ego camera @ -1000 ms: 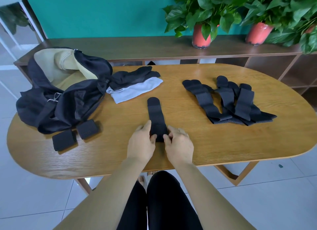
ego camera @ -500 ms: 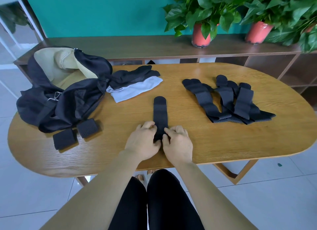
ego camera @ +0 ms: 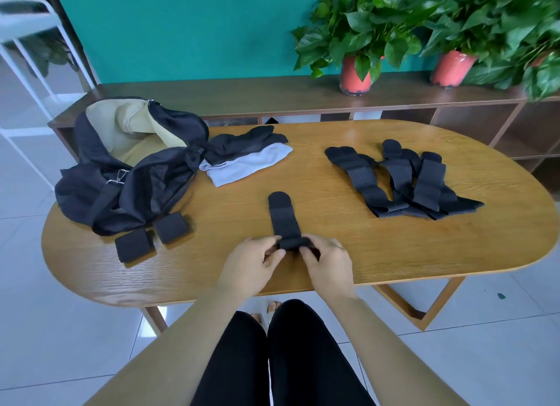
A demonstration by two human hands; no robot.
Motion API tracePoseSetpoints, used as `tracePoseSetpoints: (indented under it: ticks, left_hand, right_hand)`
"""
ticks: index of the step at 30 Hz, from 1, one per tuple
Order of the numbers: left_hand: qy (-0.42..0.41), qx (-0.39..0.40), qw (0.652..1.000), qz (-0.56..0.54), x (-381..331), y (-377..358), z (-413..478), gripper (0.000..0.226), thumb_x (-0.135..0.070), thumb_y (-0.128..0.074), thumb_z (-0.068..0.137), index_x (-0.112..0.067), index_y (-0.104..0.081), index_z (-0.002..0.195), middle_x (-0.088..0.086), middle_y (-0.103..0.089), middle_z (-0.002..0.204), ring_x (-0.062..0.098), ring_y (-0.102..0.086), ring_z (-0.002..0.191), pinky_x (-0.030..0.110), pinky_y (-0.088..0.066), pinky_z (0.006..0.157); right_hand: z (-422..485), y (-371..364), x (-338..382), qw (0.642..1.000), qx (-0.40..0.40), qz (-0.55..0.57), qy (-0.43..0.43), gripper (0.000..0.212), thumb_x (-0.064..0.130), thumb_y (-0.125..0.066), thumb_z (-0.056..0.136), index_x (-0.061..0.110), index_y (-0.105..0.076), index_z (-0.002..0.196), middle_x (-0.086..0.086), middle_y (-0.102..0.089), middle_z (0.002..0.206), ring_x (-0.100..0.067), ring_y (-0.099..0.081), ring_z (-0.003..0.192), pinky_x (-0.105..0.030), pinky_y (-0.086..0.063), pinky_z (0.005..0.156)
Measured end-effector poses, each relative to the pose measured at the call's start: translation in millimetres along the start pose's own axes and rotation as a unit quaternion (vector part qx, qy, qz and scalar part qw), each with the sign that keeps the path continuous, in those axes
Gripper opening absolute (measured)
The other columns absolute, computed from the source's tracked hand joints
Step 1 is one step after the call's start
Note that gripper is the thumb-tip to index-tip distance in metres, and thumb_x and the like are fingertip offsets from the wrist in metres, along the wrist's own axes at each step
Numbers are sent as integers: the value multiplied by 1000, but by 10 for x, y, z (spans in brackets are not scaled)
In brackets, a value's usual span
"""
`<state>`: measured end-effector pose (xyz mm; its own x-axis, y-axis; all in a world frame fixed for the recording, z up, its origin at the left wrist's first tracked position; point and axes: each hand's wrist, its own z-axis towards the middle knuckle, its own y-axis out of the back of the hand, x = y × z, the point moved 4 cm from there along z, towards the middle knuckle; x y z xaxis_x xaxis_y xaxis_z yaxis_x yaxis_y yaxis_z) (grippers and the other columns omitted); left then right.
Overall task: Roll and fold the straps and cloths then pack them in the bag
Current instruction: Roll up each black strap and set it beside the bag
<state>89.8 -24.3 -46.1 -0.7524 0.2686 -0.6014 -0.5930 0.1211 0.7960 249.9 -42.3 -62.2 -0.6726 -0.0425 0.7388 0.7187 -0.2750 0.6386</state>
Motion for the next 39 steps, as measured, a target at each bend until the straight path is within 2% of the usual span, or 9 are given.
tracePoseSetpoints:
  ticks: [2, 4, 9, 18, 23, 25, 28, 34, 39]
  left_hand:
    - [24, -48, 998, -15, -19, -24, 11, 11, -26, -55, 95, -23, -66, 96, -6, -64, 76, 14, -57, 71, 29, -47, 64]
    - [54, -93, 994, -3, -39, -46, 39, 24, -22, -57, 93, -16, -52, 70, -7, -46, 56, 15, -42, 53, 29, -35, 53]
    - [107, -126, 986, 14, -84, -102, 137, 26, -26, -57, 93, -11, -57, 71, 1, -58, 64, 19, -53, 61, 32, -43, 56]
    - [148, -93, 983, 50, -30, -137, 296, 44, -31, -55, 95, -23, -37, 56, -2, -48, 63, 11, -44, 57, 21, -23, 46]
    - [145, -83, 983, 71, 0, -163, 351, 29, -33, -56, 94, -21, -48, 70, 5, -59, 82, 15, -56, 70, 21, -34, 56]
    - [133, -85, 984, 80, -32, -141, 349, 16, -33, -55, 95, -18, -59, 100, 6, -59, 99, 18, -61, 84, 22, -41, 63]
    - [120, -76, 986, 93, -51, -136, 314, 46, -32, -50, 97, -22, -42, 141, 5, -44, 128, 18, -61, 95, 25, -48, 74]
    - [46, 20, 988, 147, -70, -174, 345, 49, -33, -42, 99, -20, -36, 146, -6, -22, 151, 17, -54, 112, 30, -50, 83]
    - [-6, 109, 977, 185, 24, -15, 402, 55, -35, -49, 97, -22, -33, 148, -13, -24, 155, 17, -37, 134, 34, -39, 105]
  right_hand:
    - [26, -36, 23, 999, -33, -4, -10, 23, 19, -61, 91, 13, -68, 112, -4, -68, 95, -18, -57, 95, -24, -43, 76]
    - [59, -76, 43, 998, -54, -10, -22, 16, 20, -62, 90, 11, -70, 101, -4, -68, 85, -20, -56, 90, -28, -45, 69]
    - [147, -134, 85, 996, -85, -24, -23, 12, 19, -62, 89, 11, -70, 93, -5, -67, 80, -22, -56, 83, -29, -43, 64]
    - [258, -248, 57, 991, -79, -101, -34, 27, 27, -59, 92, 16, -69, 114, -7, -67, 106, -23, -59, 102, -30, -47, 72]
    - [251, -264, 70, 988, -95, -122, -25, 29, 26, -61, 91, 14, -68, 116, -9, -67, 109, -26, -60, 102, -34, -50, 74]
    - [248, -264, 78, 987, -95, -127, -21, 29, 26, -61, 90, 15, -68, 117, -7, -67, 106, -25, -60, 100, -33, -49, 72]
    - [240, -257, 97, 986, -105, -131, -2, 28, 22, -68, 85, 15, -70, 112, -6, -67, 94, -25, -62, 88, -32, -49, 62]
    - [255, -278, 102, 982, -114, -148, 23, 22, 15, -79, 73, 16, -76, 94, -4, -61, 77, -23, -61, 68, -22, -35, 47]
    - [237, -243, 127, 990, -11, -139, -7, 28, 22, -57, 91, 18, -68, 117, -3, -58, 104, -22, -54, 98, -26, -39, 67]
